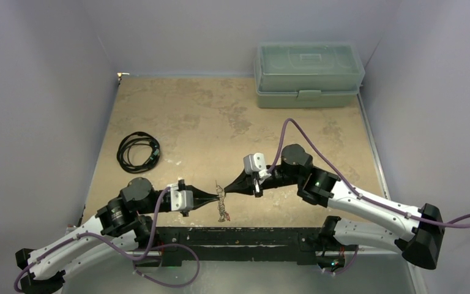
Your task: Put the keys on the keyring
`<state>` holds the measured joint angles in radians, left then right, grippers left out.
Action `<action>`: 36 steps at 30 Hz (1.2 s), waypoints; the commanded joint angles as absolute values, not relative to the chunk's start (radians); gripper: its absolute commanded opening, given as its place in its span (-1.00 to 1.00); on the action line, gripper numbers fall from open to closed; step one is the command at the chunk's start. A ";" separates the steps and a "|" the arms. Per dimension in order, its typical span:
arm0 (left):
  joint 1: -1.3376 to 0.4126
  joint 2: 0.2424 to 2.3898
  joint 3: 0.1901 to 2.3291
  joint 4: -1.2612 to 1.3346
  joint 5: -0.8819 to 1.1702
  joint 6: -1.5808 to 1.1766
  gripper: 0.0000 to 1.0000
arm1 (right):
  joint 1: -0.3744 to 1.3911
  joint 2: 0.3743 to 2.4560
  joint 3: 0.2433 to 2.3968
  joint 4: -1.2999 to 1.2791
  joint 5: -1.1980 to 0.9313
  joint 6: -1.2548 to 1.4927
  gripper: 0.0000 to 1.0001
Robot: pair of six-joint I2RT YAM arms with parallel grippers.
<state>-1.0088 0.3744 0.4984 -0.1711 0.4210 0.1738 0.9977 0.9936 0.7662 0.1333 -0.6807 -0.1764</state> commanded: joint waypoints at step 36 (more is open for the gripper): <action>-1.005 0.376 0.499 -0.104 0.421 0.149 -1.00 | 1.063 1.025 0.872 0.062 -0.683 -0.215 -1.00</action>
